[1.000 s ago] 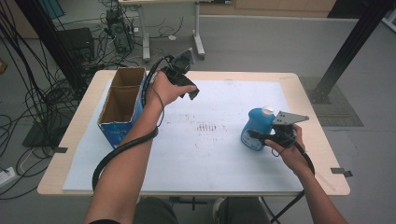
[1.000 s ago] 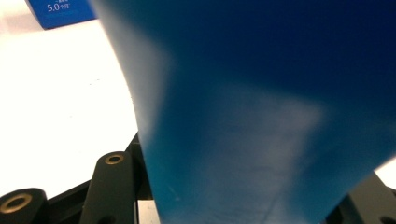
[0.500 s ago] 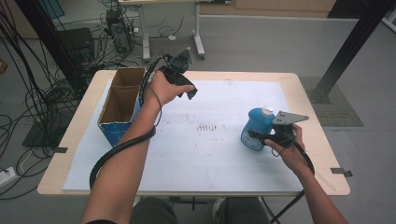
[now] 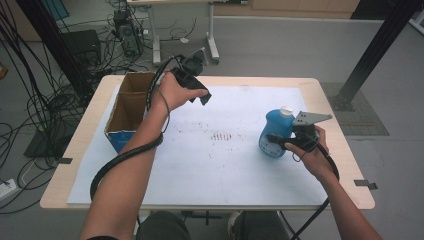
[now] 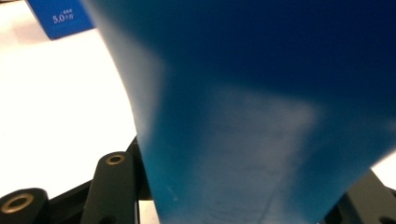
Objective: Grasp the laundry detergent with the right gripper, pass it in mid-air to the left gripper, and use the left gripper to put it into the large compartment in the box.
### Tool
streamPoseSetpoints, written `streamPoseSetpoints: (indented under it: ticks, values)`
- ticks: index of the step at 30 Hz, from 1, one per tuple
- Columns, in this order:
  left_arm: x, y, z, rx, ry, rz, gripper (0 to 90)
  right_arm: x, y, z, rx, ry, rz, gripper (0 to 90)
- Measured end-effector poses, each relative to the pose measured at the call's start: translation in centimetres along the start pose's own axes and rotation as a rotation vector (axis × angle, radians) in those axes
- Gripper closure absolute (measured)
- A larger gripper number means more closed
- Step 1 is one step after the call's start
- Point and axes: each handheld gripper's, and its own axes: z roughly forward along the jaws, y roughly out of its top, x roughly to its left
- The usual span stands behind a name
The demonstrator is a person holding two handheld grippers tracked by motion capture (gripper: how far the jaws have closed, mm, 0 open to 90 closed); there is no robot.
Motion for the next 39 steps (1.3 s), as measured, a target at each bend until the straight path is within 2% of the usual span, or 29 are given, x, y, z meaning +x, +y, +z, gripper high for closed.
streamPoseSetpoints:
  ticks: [1,2,8,11,15,22,23,24,31,35,39]
  values:
    - [0.0,0.0,0.0,0.000,0.000,0.000,6.4,0.0,0.0,0.0,0.000,0.000,0.000,44.3]
    - [0.2,0.1,-0.4,0.002,-0.002,0.020,6.3,-0.3,0.9,-0.1,0.011,0.006,0.003,44.3]
    - [0.6,0.1,-1.4,0.013,-0.016,0.062,6.3,-1.0,3.1,-0.1,0.045,0.021,0.005,44.3]
    - [0.8,0.1,-1.9,0.015,-0.026,0.081,6.3,-1.2,3.7,0.0,0.051,0.027,0.012,44.3]
    - [1.3,0.3,-2.9,0.024,-0.030,0.119,6.2,-1.8,5.5,0.5,0.055,0.055,0.046,44.3]
    - [2.1,0.9,-4.7,0.038,-0.054,0.184,5.9,-2.4,8.6,1.5,0.064,0.083,0.052,44.1]
    - [2.1,0.9,-4.7,0.038,-0.054,0.184,5.9,-2.4,8.6,1.5,0.064,0.083,0.052,44.1]
    - [2.3,1.1,-5.2,0.040,-0.065,0.205,5.9,-2.5,9.4,2.0,0.071,0.090,0.041,44.1]
    - [2.4,1.9,-6.7,0.043,-0.111,0.298,5.7,-1.8,12.3,4.3,0.089,0.144,0.003,44.0]
    - [2.2,2.3,-7.5,0.054,-0.138,0.363,5.7,-1.0,13.6,6.0,0.092,0.188,-0.023,44.0]
    - [1.9,2.5,-8.0,0.070,-0.147,0.416,5.7,0.1,14.7,7.6,0.090,0.231,-0.055,44.0]
